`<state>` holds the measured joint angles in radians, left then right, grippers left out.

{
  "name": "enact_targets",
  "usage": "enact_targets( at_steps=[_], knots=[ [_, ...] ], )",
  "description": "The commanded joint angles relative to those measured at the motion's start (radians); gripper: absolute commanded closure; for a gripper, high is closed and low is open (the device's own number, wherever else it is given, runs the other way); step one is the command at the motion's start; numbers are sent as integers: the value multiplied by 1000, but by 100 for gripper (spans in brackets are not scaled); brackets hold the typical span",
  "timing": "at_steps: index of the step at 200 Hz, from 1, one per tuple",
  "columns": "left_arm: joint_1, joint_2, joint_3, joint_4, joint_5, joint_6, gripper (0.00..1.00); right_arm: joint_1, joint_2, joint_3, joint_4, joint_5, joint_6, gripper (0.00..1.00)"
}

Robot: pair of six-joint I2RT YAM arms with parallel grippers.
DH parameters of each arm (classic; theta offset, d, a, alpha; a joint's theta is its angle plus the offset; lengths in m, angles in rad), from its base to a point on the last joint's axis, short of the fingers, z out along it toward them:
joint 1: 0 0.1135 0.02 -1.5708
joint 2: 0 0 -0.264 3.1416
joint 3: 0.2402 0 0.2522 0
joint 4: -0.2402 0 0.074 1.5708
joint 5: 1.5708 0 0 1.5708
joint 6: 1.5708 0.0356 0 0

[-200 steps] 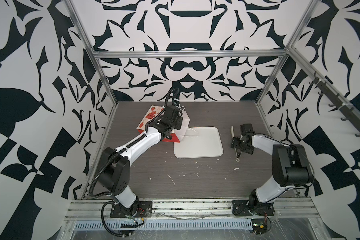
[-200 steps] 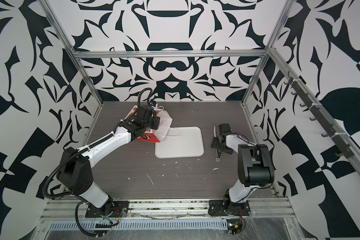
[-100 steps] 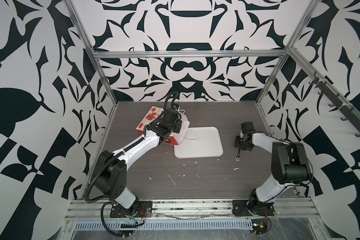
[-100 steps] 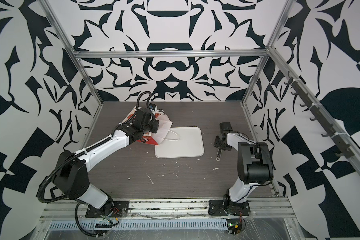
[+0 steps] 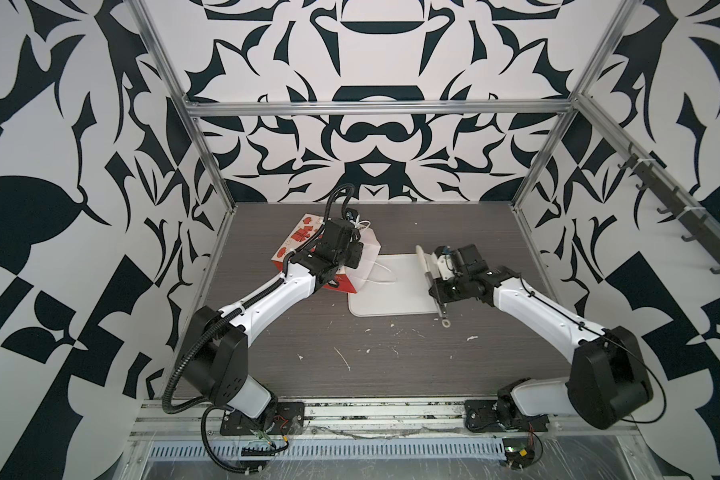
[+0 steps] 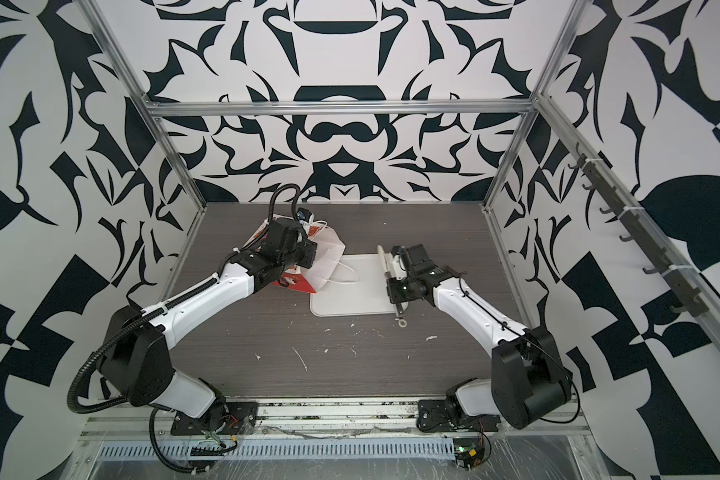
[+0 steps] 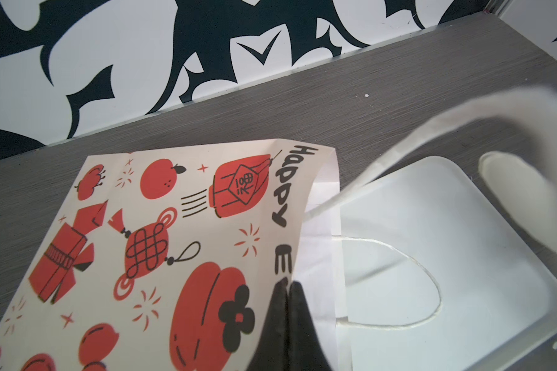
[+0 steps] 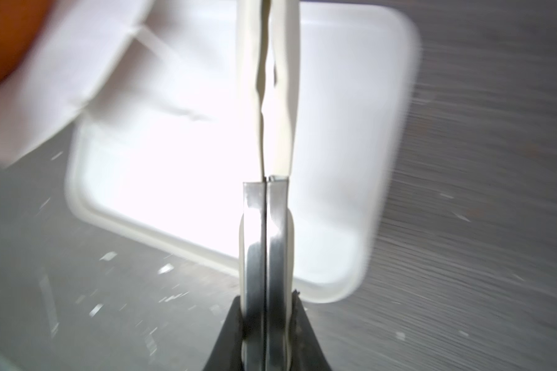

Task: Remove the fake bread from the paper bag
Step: 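Carry the tongs with the right gripper toward the bag opening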

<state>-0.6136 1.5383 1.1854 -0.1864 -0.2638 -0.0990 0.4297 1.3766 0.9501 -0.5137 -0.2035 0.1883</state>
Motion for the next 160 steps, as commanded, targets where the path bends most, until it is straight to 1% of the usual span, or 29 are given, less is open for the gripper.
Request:
enact_targets(
  at_steps=[1, 35, 58, 117, 160],
  knots=[
    [-4, -29, -11, 24, 28, 2, 100, 88, 32, 73, -103, 5, -67, 100],
    [-7, -24, -12, 18, 23, -4, 100, 196, 112, 175, -157, 83, -96, 100],
    [-8, -30, -18, 18, 22, 0, 100, 244, 145, 228, -148, 69, -105, 100],
    [-15, -49, -38, 19, 49, 34, 100, 288, 239, 333, -157, 90, -131, 100],
    [-17, -88, -104, 55, 95, 69, 100, 320, 306, 399, -186, 104, -146, 99]
  ],
)
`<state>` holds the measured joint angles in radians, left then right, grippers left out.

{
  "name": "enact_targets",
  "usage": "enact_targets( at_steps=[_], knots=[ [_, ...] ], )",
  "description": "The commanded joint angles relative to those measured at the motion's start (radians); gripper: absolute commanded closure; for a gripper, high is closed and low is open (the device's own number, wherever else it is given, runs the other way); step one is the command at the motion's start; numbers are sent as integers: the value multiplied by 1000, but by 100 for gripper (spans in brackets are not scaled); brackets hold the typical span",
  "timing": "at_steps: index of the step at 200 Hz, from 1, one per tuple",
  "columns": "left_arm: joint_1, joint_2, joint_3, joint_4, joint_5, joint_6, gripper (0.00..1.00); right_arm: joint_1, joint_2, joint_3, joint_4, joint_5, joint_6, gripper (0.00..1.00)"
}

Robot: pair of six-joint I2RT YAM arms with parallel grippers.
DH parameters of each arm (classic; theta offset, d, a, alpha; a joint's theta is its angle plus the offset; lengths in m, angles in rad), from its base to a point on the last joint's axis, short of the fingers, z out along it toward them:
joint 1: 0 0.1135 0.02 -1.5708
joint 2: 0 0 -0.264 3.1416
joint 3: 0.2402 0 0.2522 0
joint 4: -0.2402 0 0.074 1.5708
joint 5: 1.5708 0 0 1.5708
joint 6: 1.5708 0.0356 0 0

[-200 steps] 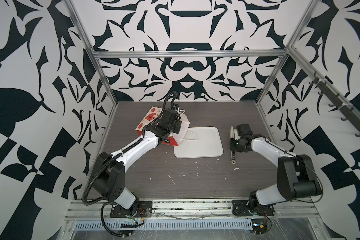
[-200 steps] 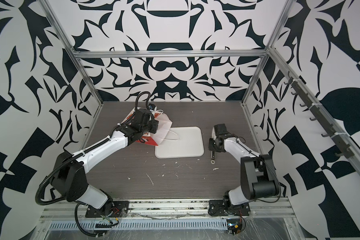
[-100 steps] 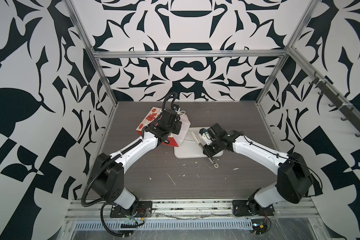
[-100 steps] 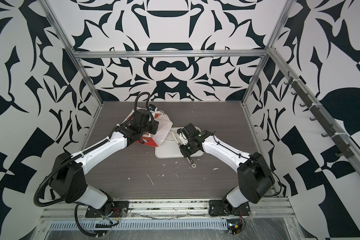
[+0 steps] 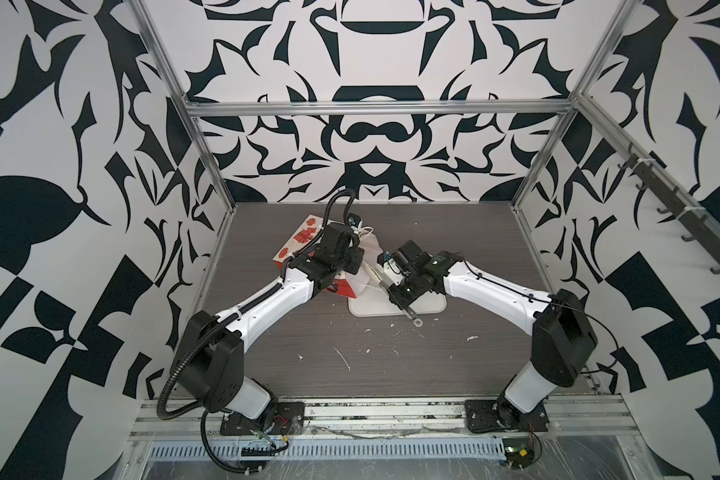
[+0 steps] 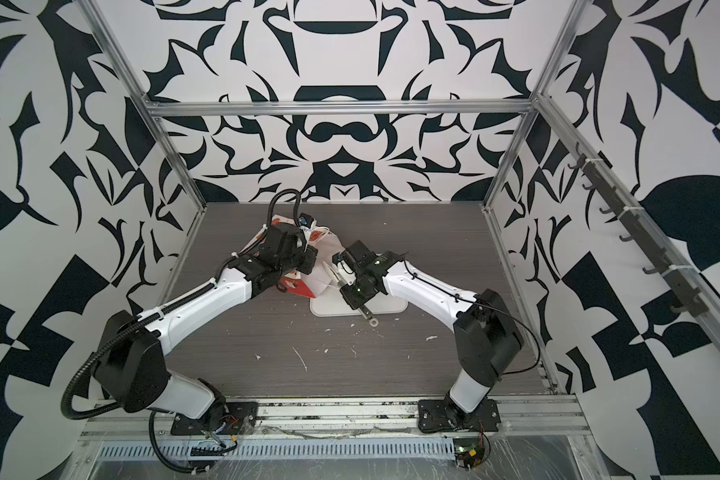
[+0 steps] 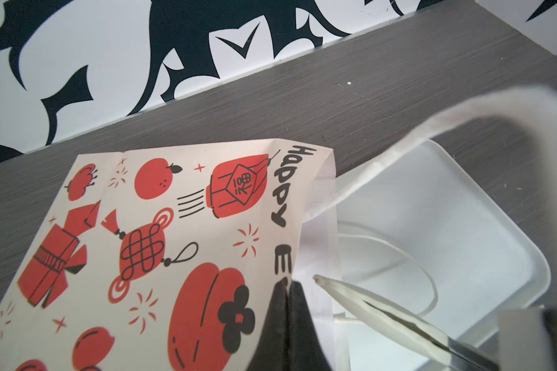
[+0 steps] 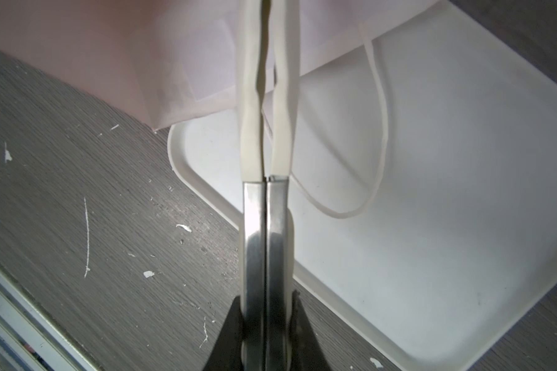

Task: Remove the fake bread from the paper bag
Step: 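Carry the tongs with the right gripper toward the bag opening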

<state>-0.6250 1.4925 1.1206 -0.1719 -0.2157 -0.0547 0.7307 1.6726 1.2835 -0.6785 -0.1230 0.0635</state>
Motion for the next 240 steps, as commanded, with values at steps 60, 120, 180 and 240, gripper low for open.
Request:
enact_targets(
  at_steps=[60, 120, 180, 240],
  knots=[
    [-5, -152, -185, 112, 103, 88, 100, 34, 38, 120, -58, 25, -20, 75],
    [-5, -210, -226, 139, 87, 98, 100, 50, 45, 119, -43, 13, -2, 69],
    [-5, -210, -238, 152, 98, 107, 100, 61, 25, 82, -10, 18, 22, 66],
    [-5, -288, -269, 146, 101, 117, 100, 61, -4, 12, 71, 14, 48, 63]
  ],
)
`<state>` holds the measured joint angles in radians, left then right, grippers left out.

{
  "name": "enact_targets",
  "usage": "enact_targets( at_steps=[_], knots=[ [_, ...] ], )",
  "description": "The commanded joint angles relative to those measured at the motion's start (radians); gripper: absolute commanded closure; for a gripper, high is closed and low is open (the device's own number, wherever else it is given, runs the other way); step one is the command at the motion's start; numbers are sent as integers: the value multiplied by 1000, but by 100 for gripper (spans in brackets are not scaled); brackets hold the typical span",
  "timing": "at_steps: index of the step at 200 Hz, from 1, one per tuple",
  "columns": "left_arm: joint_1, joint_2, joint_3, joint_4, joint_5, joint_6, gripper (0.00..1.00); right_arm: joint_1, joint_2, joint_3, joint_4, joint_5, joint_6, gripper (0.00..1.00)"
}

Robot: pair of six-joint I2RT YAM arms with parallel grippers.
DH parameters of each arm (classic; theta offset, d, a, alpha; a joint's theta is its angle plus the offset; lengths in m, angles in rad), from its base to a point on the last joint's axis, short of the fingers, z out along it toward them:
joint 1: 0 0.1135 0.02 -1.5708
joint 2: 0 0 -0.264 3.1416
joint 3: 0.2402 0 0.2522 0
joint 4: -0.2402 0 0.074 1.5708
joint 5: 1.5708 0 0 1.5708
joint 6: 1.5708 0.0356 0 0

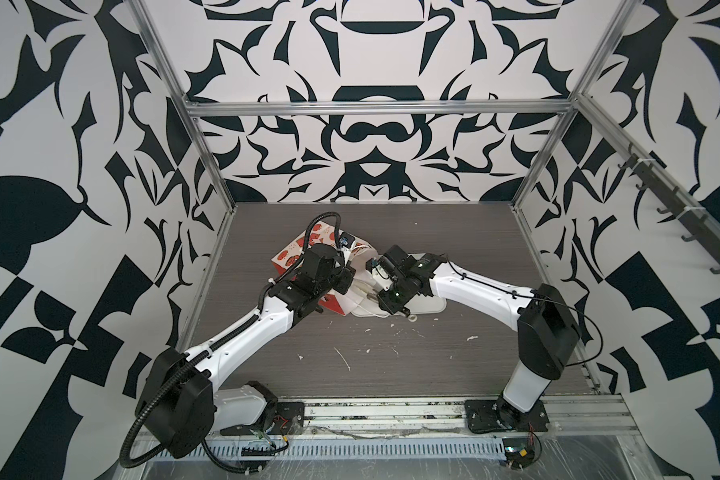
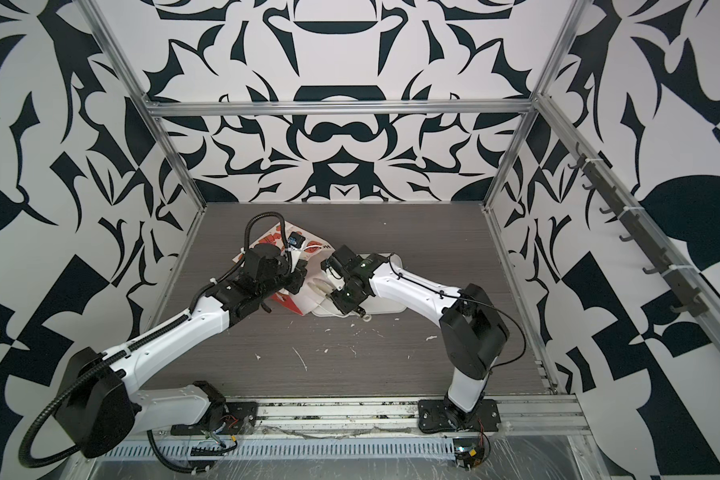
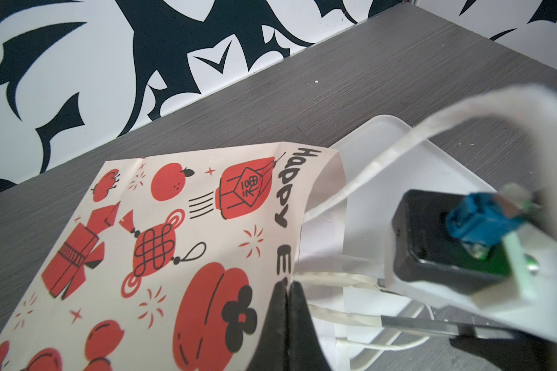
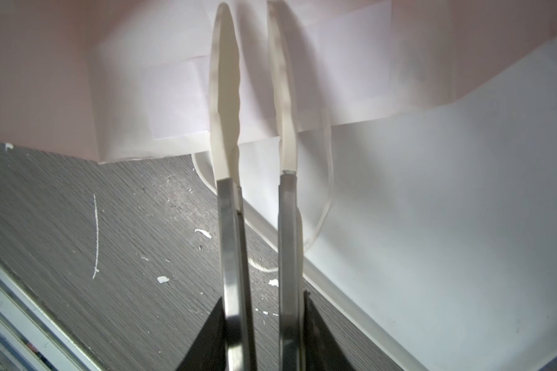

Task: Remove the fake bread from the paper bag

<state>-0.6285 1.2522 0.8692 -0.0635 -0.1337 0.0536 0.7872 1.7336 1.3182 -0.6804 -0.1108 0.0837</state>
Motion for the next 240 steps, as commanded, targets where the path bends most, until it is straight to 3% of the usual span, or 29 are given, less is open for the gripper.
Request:
enact_targets(
  at_steps=[1, 62, 197, 240],
  knots=[
    [-2, -49, -18, 37, 19, 8, 100, 4, -66, -26, 75, 2, 27, 63],
    [-1, -62, -50, 41, 16, 15, 100, 4, -167, -145, 285, -65, 87, 59],
    [-2, -72, -74, 76, 47, 14, 100, -6, -69, -133, 431, -52, 97, 53],
    [-2, -72, -70, 70, 64, 17, 100, -63, -36, -139, 468, -158, 151, 52]
  ],
)
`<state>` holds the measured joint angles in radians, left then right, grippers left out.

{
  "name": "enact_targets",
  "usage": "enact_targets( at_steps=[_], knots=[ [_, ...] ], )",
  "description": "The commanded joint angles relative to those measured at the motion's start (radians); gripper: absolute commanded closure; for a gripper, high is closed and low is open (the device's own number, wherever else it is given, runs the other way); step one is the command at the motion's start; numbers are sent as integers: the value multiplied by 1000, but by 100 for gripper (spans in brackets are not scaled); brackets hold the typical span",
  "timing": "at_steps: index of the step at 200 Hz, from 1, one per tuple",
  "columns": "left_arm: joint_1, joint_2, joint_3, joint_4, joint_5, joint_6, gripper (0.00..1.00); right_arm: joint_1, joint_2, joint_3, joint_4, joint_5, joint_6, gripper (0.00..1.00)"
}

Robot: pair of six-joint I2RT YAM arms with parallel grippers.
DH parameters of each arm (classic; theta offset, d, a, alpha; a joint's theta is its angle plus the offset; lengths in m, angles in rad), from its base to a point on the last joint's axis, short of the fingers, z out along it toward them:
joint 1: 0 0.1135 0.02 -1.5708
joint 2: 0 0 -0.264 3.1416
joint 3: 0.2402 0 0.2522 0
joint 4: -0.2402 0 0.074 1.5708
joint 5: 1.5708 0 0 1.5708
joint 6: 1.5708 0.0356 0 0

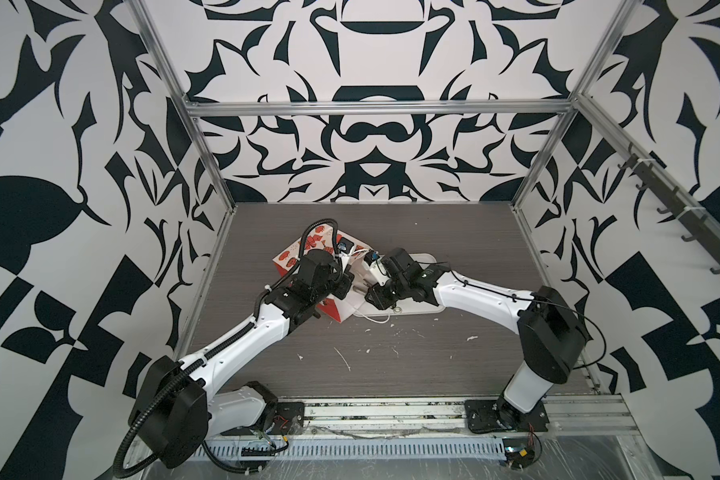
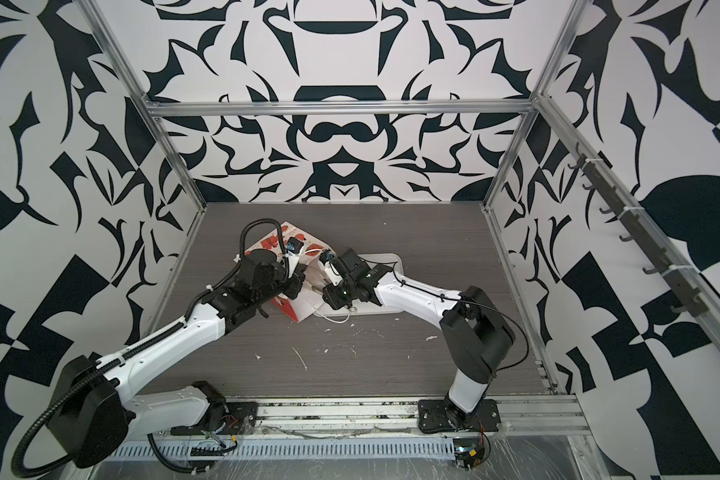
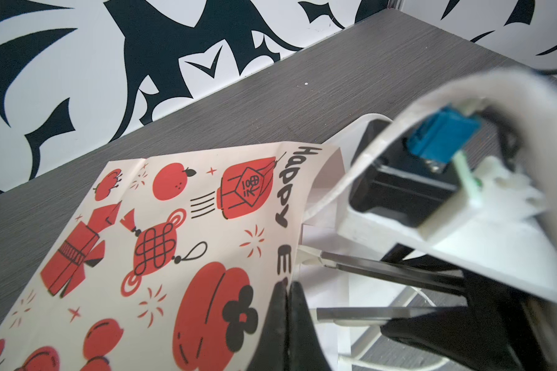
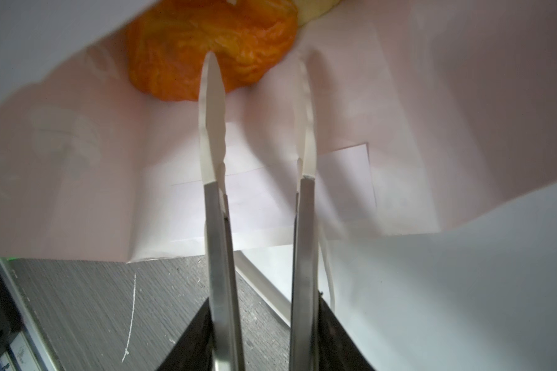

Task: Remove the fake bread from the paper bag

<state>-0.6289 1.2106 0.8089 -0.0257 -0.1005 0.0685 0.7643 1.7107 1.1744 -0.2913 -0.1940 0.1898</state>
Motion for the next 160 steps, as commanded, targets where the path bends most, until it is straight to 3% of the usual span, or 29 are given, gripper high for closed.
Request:
enact_targets(
  at_steps=[1, 96, 160],
  knots=[
    [-2, -32, -10, 32, 30, 2, 100, -42, -13, 3, 81, -78, 46, 52],
    [-2, -38, -9, 32, 41, 7, 100, -124, 36, -25, 216, -317, 121, 51],
    [-2, -39, -19, 41, 48, 7, 100, -127, 91, 19, 180, -368, 111, 51]
  ],
)
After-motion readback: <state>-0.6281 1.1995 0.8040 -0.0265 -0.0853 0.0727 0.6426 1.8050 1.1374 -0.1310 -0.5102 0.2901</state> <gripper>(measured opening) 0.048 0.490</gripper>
